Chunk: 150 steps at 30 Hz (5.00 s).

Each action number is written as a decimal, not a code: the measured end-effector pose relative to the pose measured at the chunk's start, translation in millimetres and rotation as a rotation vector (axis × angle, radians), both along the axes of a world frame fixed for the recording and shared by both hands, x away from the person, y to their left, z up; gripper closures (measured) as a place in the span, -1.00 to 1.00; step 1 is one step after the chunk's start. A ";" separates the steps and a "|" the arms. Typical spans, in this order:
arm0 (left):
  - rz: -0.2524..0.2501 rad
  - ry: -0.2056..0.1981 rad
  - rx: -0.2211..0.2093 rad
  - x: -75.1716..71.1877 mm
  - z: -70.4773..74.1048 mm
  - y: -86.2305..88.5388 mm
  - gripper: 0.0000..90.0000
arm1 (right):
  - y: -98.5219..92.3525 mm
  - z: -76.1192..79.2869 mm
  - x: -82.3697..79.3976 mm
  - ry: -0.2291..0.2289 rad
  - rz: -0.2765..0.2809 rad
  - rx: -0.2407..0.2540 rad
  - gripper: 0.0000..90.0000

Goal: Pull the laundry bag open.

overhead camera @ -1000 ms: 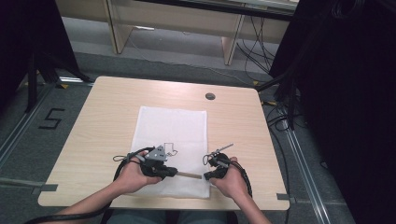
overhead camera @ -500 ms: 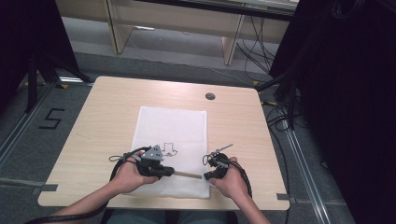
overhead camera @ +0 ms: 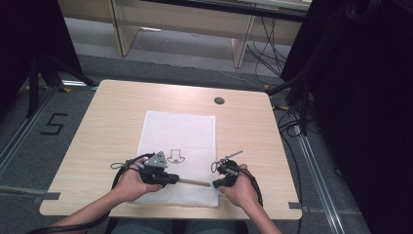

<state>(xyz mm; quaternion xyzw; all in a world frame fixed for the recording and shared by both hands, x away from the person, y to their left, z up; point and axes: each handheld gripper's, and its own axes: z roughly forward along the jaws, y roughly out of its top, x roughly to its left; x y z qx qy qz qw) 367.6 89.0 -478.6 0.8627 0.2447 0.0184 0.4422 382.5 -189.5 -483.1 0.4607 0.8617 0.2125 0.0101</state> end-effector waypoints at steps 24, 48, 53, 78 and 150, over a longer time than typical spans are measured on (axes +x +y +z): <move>-0.004 -0.014 0.006 0.1 1.1 7.4 0.93 | -0.5 -0.2 0.2 -0.007 0.010 0.002 1.00; 0.015 -0.012 0.007 -2.2 2.0 16.9 0.93 | -0.4 -0.1 0.1 -0.006 0.009 0.002 1.00; 0.011 -0.006 -0.001 -1.7 1.4 17.0 0.93 | -0.5 -0.2 0.2 -0.006 0.009 0.002 1.00; 0.028 -0.014 0.019 -2.3 1.8 31.9 0.94 | -1.0 -0.7 0.8 -0.006 0.016 0.003 1.00; 0.212 0.035 -0.010 -14.2 0.7 110.0 0.93 | -0.3 -0.3 0.0 -0.002 -0.006 0.003 1.00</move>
